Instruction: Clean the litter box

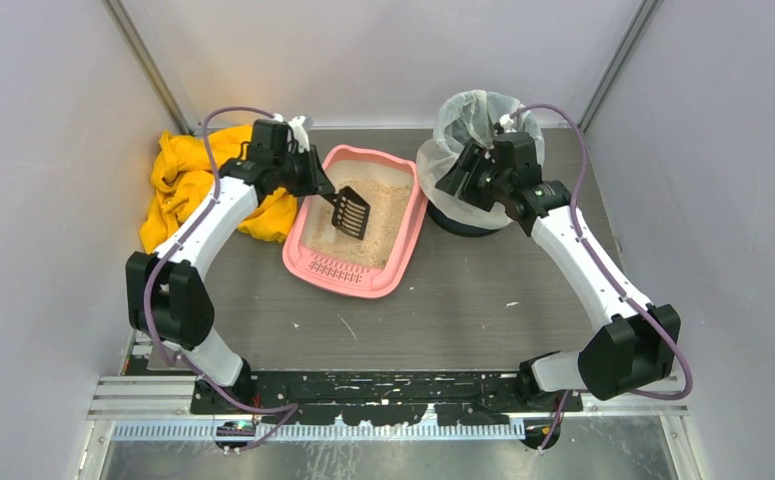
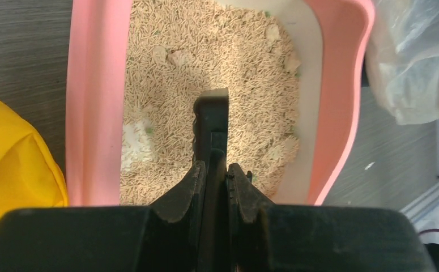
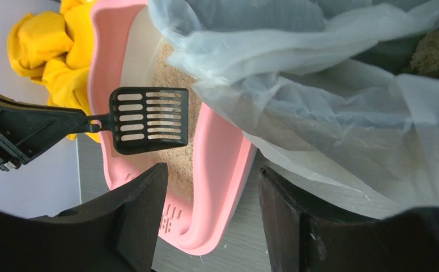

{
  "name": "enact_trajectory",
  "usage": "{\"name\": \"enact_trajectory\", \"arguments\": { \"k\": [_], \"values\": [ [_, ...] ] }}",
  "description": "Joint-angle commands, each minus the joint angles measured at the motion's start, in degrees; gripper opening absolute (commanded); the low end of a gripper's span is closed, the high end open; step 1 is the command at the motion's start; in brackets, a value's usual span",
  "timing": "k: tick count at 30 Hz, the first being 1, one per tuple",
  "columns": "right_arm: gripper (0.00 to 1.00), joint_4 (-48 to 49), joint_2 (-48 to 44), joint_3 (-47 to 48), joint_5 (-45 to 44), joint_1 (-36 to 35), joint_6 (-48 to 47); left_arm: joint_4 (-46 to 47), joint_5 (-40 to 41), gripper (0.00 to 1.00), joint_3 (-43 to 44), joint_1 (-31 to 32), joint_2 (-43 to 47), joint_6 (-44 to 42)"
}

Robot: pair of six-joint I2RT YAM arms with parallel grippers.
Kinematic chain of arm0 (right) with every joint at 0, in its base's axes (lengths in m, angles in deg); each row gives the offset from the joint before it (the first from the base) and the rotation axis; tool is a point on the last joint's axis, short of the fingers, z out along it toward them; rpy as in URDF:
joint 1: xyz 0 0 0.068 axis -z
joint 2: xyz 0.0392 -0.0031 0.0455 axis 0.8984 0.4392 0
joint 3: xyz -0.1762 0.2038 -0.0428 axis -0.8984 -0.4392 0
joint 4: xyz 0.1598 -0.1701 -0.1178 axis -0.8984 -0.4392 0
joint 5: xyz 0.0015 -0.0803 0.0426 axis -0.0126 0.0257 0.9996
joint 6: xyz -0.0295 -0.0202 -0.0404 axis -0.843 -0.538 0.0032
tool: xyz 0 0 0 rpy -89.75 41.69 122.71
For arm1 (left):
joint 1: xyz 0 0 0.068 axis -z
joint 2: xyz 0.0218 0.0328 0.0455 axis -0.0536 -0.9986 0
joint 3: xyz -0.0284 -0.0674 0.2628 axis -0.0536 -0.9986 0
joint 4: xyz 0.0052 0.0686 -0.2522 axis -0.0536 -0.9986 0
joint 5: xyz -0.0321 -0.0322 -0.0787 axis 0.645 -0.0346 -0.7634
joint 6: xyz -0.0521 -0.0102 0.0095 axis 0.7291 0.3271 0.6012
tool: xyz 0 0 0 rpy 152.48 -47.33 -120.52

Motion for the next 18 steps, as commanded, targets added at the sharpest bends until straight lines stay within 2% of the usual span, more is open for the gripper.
{"name": "enact_trajectory", "arguments": {
  "k": [1,4,8,18],
  "values": [
    [0.64,3.7,-1.3,-2.2,1.7,-0.1,0.0,-1.6,9.9,0.00,3.2,2.9,-0.3,-6.8],
    [0.64,4.0,-1.4,-3.5,1.6,-0.1,-0.2,-3.7,15.4,0.00,6.5,6.3,-1.9,-10.8],
    [0.64,4.7,-1.4,-4.8,1.7,-0.1,-0.2,-6.5,18.6,0.00,11.2,9.0,-6.0,-13.8],
    [0.64,3.9,-2.0,-8.0,1.7,-0.1,-1.8,-9.0,24.6,0.00,22.7,9.9,-13.2,-14.9]
  ]
}}
